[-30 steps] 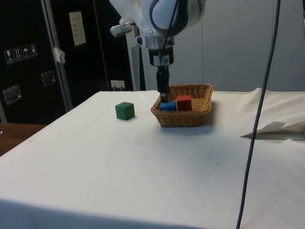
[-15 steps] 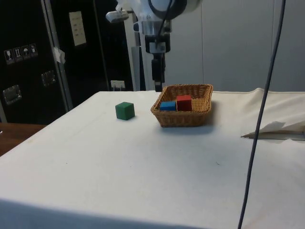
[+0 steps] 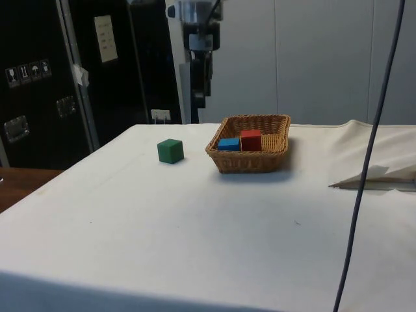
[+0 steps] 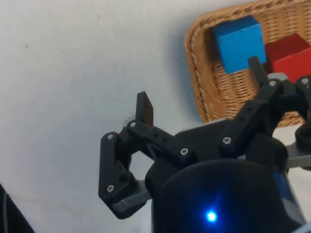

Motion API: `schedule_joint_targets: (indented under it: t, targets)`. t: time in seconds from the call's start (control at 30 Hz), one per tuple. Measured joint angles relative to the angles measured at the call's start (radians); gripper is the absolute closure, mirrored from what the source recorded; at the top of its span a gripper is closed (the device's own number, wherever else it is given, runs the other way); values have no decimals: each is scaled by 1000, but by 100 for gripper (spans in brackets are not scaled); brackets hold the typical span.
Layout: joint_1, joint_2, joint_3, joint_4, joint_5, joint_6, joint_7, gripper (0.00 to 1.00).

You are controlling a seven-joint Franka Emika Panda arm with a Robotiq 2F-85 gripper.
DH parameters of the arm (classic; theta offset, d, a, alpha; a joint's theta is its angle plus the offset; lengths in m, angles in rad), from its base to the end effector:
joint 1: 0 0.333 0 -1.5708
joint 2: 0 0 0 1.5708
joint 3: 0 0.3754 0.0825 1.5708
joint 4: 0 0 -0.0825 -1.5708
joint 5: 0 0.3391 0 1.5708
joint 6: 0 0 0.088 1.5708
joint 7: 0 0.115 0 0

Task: Pick up exactly two blocks and place them into the basket.

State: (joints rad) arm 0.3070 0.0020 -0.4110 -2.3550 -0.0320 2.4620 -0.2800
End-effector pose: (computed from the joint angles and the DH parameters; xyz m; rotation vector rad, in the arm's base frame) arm 0.4782 -0.0500 0.4215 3.0805 0.3089 0.1534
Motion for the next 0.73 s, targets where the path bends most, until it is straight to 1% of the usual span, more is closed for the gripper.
schedule_joint_targets:
  t: [0.1,0.13,0.23,0.27,0.3,0.33,0.37,0.43,0.47,0.53,0.57,0.63,0.73]
  targets:
    - [0,-6,20,18,-3,-20,18,0]
    - [0,-6,20,18,-3,-20,18,0]
    - [0,-9,41,36,-3,-35,36,0]
    - [1,-9,56,50,-3,-48,49,0]
    - [1,-9,64,57,-3,-53,55,0]
    - [1,-9,71,63,-3,-59,61,0]
    - [1,-9,71,63,-3,-59,61,0]
    - [1,-9,84,75,-3,-69,73,0]
    - [1,-7,96,84,-3,-75,84,0]
    - [2,-5,110,95,-3,-81,95,0]
    - [2,-3,116,101,-3,-85,101,0]
    - [2,-3,116,101,-3,-85,101,0]
    - [2,5,136,117,-3,-91,119,0]
